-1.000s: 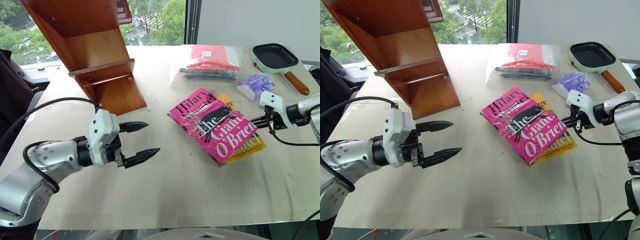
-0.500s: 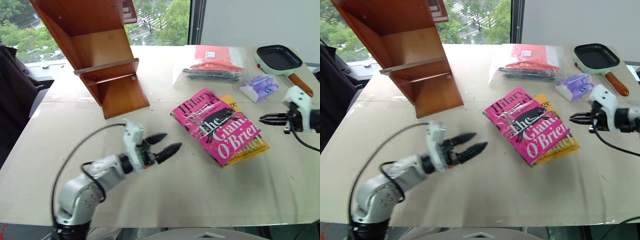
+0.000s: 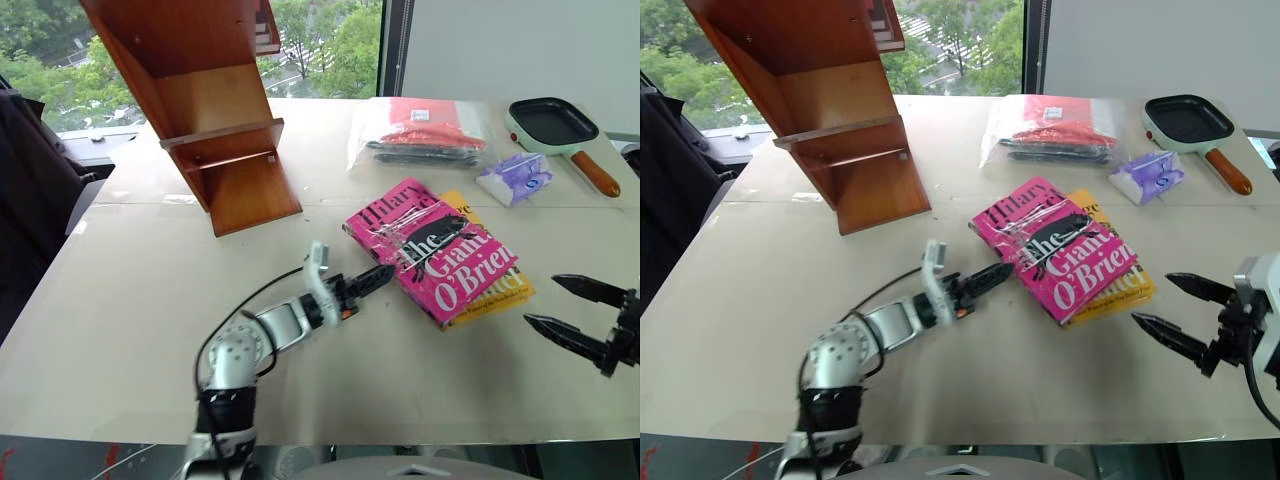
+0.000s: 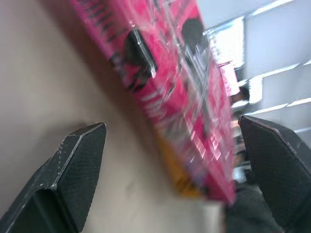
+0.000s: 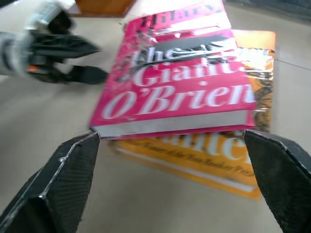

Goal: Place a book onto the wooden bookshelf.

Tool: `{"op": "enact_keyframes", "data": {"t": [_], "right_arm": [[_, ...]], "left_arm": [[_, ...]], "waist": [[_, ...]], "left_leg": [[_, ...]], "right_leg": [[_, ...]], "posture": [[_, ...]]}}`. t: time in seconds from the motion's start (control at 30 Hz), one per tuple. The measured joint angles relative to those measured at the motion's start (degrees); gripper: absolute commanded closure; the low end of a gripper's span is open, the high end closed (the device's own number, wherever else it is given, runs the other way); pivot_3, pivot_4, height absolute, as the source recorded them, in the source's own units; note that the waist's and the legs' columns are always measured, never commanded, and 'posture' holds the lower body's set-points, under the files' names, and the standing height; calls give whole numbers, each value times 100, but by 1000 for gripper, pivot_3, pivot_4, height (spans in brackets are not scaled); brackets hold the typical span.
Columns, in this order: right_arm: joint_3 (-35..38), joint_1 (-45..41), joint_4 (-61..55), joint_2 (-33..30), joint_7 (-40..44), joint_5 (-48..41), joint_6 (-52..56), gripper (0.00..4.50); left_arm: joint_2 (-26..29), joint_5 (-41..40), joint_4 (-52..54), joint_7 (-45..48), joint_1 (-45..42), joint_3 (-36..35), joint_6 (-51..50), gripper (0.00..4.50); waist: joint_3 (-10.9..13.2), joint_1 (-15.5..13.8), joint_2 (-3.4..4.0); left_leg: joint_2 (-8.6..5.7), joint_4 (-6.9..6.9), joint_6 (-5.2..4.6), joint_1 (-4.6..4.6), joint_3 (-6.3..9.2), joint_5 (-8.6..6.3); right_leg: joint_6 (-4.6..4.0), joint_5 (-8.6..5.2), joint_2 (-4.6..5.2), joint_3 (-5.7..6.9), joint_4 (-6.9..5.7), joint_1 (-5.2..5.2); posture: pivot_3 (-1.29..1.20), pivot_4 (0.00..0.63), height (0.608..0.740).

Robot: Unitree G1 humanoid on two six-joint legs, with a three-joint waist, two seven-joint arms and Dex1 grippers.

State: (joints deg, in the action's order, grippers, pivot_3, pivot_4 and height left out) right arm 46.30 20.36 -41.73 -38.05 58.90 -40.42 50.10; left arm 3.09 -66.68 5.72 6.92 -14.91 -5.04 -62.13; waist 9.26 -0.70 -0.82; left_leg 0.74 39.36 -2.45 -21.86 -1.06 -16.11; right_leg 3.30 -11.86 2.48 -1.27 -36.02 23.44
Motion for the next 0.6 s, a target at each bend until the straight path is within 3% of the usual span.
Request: {"op": "enact_keyframes", "data": {"t": [0.17, 0.3, 0.5, 0.57, 0.6], "right_arm": [[208, 805, -392, 263, -147, -333, -241, 68], [209, 932, -391, 252, -312, -418, -482, 0], [45, 768, -144, 184, -375, -421, -994, 0], [-106, 603, 13, 177, -329, -361, -1248, 0], [-245, 449, 193, 153, -295, -324, -1458, 0]], "left_arm": [[-488, 63, -720, -220, -530, -113, 39, 0], [-783, 147, -1008, -302, -680, -249, 195, 1102], [-753, 185, -768, -187, -661, -338, 308, 3773], [-464, 310, -374, 69, -561, -187, 349, 3870], [-34, 542, 111, 425, -445, 92, 436, 3870]], "waist": [[-10, -1, -9], [-9, -3, -12], [-5, 10, -18], [-3, 18, -20], [-4, 25, -19]], "left_leg": [[-10, -3, -1, -2, 2, -1], [-10, -6, -1, -6, 5, -1], [-10, -15, -1, -16, 8, -1], [-9, -18, -1, -14, 8, -1], [-9, -23, 0, -12, 8, -1]], "right_leg": [[-4, 2, 7, -3, 4, 2], [-7, 3, 8, -1, 5, 5], [-23, 11, 9, 3, 10, 15], [-24, 11, 9, 2, 11, 15], [-25, 11, 8, 2, 11, 16]], "posture": [[0, 150, 731], [0, 150, 731], [0, 150, 731], [0, 150, 731], [0, 150, 731]]}}
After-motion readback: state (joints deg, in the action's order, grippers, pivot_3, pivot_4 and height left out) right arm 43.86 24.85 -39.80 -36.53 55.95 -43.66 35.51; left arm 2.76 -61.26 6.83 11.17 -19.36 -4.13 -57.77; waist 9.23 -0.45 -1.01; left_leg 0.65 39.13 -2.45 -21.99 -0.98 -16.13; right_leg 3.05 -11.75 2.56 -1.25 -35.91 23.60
